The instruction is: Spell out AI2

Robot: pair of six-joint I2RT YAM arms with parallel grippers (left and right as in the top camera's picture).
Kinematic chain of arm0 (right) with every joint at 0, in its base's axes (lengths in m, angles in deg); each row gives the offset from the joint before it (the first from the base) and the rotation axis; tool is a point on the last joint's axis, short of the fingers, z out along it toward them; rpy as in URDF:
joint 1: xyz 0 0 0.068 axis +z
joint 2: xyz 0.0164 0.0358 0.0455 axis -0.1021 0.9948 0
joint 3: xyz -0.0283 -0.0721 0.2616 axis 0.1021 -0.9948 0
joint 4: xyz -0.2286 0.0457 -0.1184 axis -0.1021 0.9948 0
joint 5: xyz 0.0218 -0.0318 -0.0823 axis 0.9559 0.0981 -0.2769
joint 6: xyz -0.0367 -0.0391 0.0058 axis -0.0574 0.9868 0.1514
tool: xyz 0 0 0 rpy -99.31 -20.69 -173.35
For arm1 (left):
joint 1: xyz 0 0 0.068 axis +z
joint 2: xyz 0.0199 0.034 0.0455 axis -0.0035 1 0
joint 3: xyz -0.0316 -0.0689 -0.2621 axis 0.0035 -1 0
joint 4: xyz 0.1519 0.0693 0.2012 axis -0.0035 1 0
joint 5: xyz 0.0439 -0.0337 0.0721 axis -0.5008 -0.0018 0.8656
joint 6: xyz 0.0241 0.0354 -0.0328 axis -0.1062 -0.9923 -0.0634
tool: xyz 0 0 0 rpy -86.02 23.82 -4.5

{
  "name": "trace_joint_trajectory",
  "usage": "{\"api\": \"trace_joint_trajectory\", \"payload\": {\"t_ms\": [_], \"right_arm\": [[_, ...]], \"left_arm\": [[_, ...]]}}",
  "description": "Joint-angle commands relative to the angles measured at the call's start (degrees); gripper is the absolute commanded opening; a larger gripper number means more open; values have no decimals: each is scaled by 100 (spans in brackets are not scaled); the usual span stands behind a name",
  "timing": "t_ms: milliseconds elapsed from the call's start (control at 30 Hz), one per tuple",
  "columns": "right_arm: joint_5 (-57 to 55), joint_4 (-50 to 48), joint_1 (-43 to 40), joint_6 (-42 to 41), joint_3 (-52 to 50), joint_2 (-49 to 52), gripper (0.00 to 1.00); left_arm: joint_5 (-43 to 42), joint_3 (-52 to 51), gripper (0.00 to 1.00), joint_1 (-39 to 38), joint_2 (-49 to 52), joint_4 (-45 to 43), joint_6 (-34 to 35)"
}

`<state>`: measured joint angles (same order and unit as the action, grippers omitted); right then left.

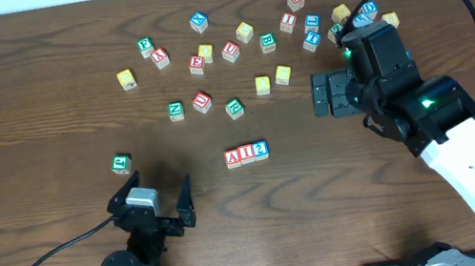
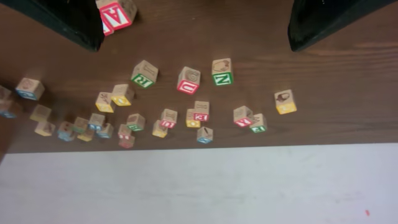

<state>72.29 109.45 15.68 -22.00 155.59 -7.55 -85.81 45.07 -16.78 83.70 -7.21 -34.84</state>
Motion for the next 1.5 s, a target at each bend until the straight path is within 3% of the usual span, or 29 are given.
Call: {"api": "trace_joint_trajectory", "payload": {"t_ms": [0, 400, 1467], "right_arm": [[-44, -2, -22, 24, 66, -55, 99], [-44, -2, -22, 24, 66, -55, 99], [-44, 0, -22, 26, 66, -55, 99]], "left_arm": [[-61, -87, 93, 221, -57, 236, -74], [-83, -87, 93, 1158, -57, 236, -13], [-35, -87, 93, 1169, -39, 212, -13]]}}
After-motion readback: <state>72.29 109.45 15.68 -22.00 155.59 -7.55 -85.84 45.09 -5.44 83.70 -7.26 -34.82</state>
